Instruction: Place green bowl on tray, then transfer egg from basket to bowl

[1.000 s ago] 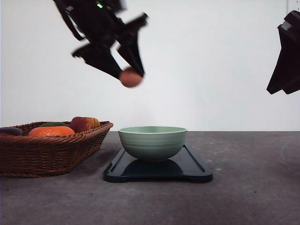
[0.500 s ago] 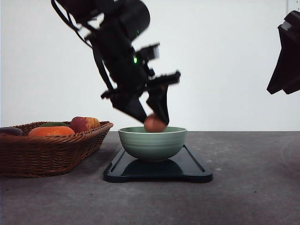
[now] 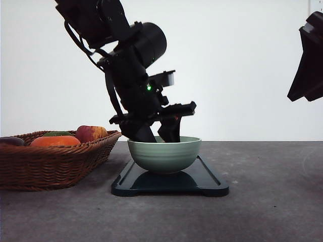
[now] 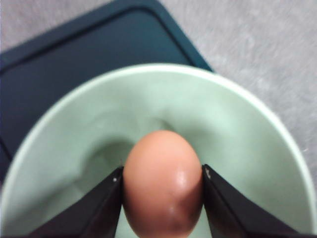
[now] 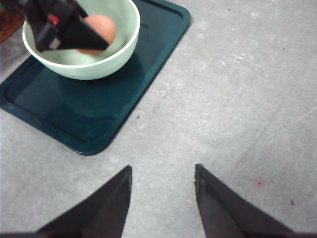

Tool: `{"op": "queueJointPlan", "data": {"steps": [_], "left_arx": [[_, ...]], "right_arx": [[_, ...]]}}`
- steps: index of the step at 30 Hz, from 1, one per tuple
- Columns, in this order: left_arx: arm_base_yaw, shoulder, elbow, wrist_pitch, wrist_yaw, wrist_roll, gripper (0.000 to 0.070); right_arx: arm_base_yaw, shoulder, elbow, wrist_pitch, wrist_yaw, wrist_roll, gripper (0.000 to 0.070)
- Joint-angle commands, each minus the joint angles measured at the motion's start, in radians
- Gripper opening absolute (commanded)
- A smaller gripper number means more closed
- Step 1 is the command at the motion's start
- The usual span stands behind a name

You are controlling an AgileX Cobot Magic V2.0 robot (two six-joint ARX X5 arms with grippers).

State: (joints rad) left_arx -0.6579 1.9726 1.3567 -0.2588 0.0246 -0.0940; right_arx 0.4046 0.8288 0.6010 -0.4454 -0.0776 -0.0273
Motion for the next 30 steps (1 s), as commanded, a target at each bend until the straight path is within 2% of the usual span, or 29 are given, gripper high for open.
{"op": "queueJointPlan", "data": {"steps": [1,3,7,9,13,22,25,30], "left_arx": [[-0.011,0.028,0.025,0.009,-0.003,-0.001,0.0229],[-0.011,0.029,0.025,0.009,-0.003,-0.001,0.0242],[-0.011,0.029,0.026,0.009,-0.003,-0.002,0.0377],[-0.011,0.029,0.03,-0.003,-0.003,-0.002,0.04],[-0.011,0.028,0.08,-0.096,-0.003,-0.002,0.0399],[-0.002,0.015,0.33,-0.393,-0.003,-0.001,0.0388],[0.006,-0.034,0.336,-0.427,-0.002,0.002,0.0386],[0.031,-0.124,0.32,-0.491,-0.001,0.055,0.0387]], "right_arx": [[0.003,0.007,0.006,0.003,0.0,-0.007,0.0248],[0.003,0.007,0.006,0.003,0.0,-0.007,0.0248],[0.003,0.007,0.006,0.003,0.0,-0.007,0.0248],[0.003,0.007,0.006,0.003,0.0,-0.007,0.0248],[0.003,0.007,0.006,0.003,0.0,-0.007,0.0248],[0.003,0.007,0.006,0.003,0.0,-0.006,0.0248],[0.003,0.007,0.006,0.003,0.0,-0.006,0.0248],[0.003,0.007,0.006,0.003,0.0,-0.006,0.0248]]}}
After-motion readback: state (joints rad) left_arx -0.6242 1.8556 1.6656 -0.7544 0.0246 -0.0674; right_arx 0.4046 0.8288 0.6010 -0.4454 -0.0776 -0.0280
